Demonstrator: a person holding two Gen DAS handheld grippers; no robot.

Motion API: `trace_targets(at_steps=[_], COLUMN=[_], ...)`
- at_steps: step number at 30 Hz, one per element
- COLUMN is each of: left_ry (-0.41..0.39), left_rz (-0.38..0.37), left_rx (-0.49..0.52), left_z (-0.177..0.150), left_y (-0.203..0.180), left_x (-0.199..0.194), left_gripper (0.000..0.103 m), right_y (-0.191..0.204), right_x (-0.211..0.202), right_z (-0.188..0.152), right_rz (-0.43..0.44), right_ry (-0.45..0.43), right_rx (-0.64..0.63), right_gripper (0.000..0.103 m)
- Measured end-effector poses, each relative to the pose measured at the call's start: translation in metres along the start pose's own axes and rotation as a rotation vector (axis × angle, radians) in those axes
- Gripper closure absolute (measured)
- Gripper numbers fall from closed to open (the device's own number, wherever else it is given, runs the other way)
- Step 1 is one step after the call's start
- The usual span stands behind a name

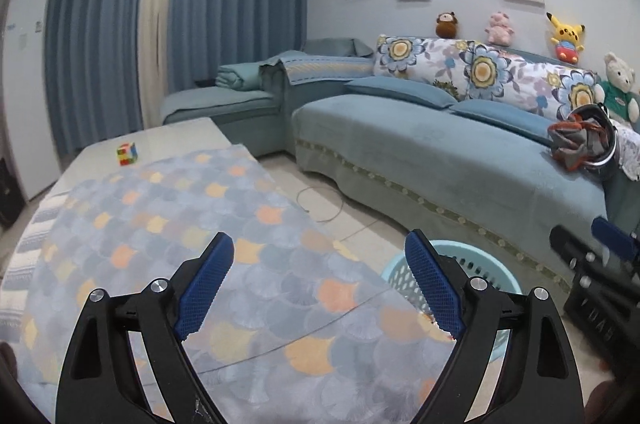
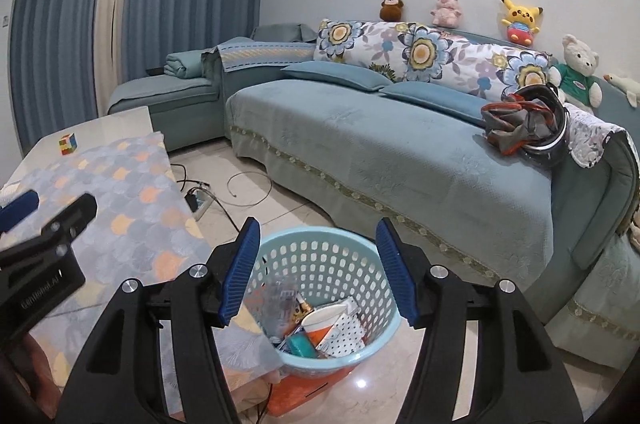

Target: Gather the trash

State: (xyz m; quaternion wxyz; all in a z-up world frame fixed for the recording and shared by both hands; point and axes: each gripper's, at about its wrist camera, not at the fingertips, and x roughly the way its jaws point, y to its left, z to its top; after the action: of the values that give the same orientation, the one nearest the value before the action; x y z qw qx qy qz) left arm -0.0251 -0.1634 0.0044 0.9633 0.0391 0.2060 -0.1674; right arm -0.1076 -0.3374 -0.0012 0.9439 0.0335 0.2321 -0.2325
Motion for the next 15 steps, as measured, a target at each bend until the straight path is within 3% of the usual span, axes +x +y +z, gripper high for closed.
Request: trace_targets(at_steps=[15], left_ry=[-0.008], left_rz=[0.061], left_rx=[-0.005], left_z=[-0.005], left_y=[0.02], left_x=[-0.008], left_gripper=[0.012], right_y=[0.016], right_x=[0.009], right_z=[-0.009], right_rz=[0.052], right_ry=[0.049], right_rx=[0.038], right_gripper=[0.046])
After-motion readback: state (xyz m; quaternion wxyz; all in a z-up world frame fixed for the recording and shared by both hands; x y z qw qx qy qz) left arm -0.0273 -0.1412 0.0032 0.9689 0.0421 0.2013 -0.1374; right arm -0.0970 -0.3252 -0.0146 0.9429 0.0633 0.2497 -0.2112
